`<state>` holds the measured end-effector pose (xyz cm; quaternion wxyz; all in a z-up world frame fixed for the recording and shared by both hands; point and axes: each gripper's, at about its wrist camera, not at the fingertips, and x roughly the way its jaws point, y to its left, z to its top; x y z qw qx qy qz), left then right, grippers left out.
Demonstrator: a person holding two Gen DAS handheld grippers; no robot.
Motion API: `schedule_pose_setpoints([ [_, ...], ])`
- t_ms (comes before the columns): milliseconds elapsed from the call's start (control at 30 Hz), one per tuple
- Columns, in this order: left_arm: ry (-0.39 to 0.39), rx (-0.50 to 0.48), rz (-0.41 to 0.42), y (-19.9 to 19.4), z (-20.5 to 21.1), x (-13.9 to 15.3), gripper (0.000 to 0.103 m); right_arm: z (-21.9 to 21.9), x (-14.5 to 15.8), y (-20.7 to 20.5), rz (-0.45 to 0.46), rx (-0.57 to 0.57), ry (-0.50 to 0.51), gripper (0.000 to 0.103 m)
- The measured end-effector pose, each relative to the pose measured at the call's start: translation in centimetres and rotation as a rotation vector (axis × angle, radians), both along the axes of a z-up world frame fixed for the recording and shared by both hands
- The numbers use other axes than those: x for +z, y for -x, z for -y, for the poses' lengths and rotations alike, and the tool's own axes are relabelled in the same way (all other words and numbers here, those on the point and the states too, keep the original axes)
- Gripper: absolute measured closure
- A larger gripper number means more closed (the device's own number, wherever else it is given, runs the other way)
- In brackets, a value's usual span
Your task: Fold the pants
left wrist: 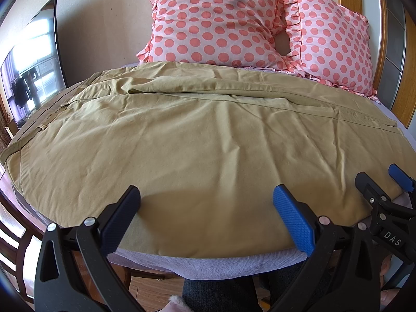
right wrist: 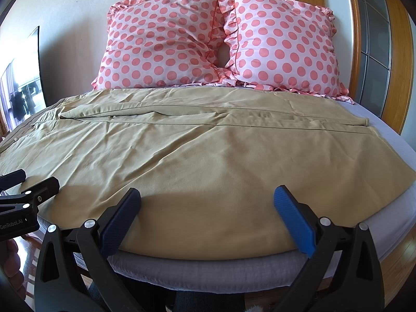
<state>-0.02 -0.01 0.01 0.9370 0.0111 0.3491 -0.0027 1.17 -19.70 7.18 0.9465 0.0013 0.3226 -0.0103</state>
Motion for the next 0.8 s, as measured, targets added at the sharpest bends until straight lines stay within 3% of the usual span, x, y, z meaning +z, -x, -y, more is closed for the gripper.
schedule_pose_setpoints([
  [333,0.0,-0.005,-0.037,-0.2,-0.1,0.1,0.002,0.3,0.5,0.5,-0.011,0.007,0.0,0.001],
  [433,0.002,-0.015,-0.064,-0.4,-0.2,0.3,0.002,1.1,1.0,-0.9,-0.063,0.023,-0.044,0.001],
  [533,0.018,-0.037,-0.082,-1.3,-0.5,1.3,0.002,5.3,4.1,-3.6,-0.057,-0.039,-0.152,0.001],
  [633,0.013,-0.019,-0.01,-2.0,-1.1,3.7,0.002,10.5,6.9,-8.1,-0.059,-0.145,-0.213,0.001],
  [767,0.07,-0.024,0.078,-3.4,-2.0,6.0,0.002,16.9,7.7,-16.6,-0.103,-0.348,-0.147,0.002],
  [800,0.09,-0.03,0.093,-3.8,-2.2,6.4,0.002,18.7,7.3,-19.1,-0.129,-0.405,-0.148,0.01],
])
